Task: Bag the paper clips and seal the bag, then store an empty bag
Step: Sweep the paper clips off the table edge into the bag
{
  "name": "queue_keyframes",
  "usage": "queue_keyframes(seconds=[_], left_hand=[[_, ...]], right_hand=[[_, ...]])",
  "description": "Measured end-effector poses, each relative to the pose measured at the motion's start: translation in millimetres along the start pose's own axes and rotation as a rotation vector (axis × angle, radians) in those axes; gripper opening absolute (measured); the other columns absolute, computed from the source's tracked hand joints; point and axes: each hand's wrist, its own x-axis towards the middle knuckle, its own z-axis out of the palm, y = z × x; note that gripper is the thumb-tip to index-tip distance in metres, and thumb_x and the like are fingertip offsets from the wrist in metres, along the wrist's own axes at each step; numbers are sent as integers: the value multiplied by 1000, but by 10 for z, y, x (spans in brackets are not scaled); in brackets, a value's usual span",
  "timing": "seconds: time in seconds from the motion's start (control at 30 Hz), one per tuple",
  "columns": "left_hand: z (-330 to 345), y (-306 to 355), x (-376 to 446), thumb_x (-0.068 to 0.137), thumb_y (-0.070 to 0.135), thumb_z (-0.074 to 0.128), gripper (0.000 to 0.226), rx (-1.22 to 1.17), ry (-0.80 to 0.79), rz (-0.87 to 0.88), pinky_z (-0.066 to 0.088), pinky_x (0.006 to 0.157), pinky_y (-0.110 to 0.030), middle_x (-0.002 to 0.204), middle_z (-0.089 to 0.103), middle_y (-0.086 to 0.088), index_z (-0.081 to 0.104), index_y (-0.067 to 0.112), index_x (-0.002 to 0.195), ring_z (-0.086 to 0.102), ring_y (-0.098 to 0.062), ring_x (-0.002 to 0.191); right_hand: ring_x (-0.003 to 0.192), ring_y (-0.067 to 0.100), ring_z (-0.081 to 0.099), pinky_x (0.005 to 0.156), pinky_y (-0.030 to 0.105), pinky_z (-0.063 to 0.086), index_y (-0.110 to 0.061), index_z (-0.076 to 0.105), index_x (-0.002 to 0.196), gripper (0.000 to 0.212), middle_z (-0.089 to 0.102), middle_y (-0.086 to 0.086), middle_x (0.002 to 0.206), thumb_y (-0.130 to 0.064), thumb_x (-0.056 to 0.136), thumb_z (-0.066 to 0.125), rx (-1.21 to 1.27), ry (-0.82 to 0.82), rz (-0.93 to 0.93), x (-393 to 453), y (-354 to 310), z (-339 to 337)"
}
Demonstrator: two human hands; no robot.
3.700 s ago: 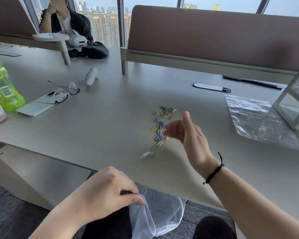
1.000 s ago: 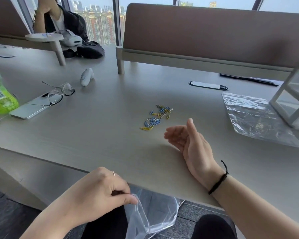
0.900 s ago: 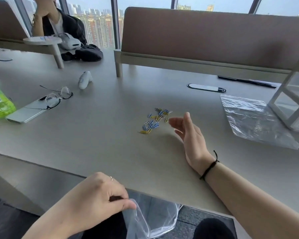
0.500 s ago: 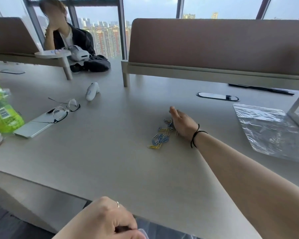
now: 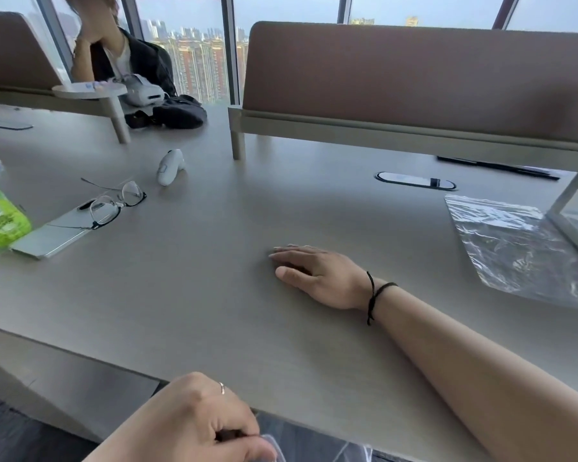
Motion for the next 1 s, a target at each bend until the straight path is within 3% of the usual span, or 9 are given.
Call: queue_keyframes(seconds=[0.17, 0.4, 0.53, 0.63, 0.7, 0.77, 0.87, 0.93, 1.0], left_hand=[[33, -16, -2, 84, 69, 60, 42, 9, 65, 53, 51, 62, -27, 65, 68, 7, 70, 28, 75, 64, -1, 62], [16, 48, -40, 82, 65, 64, 35, -60, 92, 40, 36, 52, -15, 52, 54, 14, 66, 32, 71, 51, 1, 50], [49, 48, -59, 82, 64, 65, 36, -78, 87, 28, 36, 50, -16, 52, 54, 12, 71, 30, 73, 53, -8, 52], [61, 67, -61, 79, 66, 65, 34, -77, 118, 42, 35, 51, -11, 52, 55, 16, 69, 33, 72, 55, -3, 52], [75, 76, -60, 80, 68, 63, 36, -82, 119, 58, 37, 50, -12, 55, 60, 15, 70, 34, 74, 58, -2, 53], [94, 80, -61, 79, 71, 61, 40, -80, 130, 62, 36, 51, -11, 57, 62, 15, 72, 33, 75, 58, 1, 53], [117, 77, -72, 78, 70, 61, 38, -55, 145, 52, 32, 51, -10, 54, 57, 20, 72, 33, 75, 52, 6, 52], [130, 78, -76, 78, 71, 60, 39, -43, 145, 53, 33, 52, -11, 55, 56, 23, 73, 34, 76, 53, 6, 53], [139, 78, -75, 79, 71, 60, 40, -52, 149, 57, 36, 52, -12, 56, 57, 23, 75, 33, 77, 56, 4, 55]], right_hand=[[145, 0, 25, 120, 22, 15, -33, 49, 142, 45, 39, -16, 154, -49, 101, 40, -18, -43, -160, -232, -250, 151], [146, 5, 27, 120, 26, 18, -21, 47, 144, 43, 40, -7, 155, -34, 105, 37, -24, -46, -291, -803, -463, 233], [143, 3, 32, 118, 28, 26, -19, 51, 142, 42, 45, -7, 152, -34, 105, 38, 37, -28, -281, -1105, -558, 279], [137, -5, 38, 115, 22, 30, -19, 55, 139, 39, 52, -9, 146, -33, 105, 41, 211, -23, -194, -1272, -620, 243], [128, -3, 51, 110, 21, 38, -19, 60, 134, 39, 60, -9, 137, -36, 101, 44, 597, 47, -13, -1302, -635, 168], [115, 8, 64, 102, 24, 47, -15, 66, 122, 42, 71, 0, 121, -39, 95, 45, 991, 234, 177, -1263, -579, 123], [93, 26, 69, 90, 34, 54, -4, 73, 100, 37, 75, 15, 93, -30, 99, 47, 1152, 482, 342, -1229, -530, 135], [83, 31, 68, 86, 40, 55, 3, 72, 93, 40, 72, 22, 83, -27, 101, 46, 1201, 465, 376, -1287, -593, 166], [76, 32, 68, 80, 37, 58, 7, 72, 88, 45, 71, 27, 79, -27, 101, 46, 1220, 436, 391, -1374, -685, 185]])
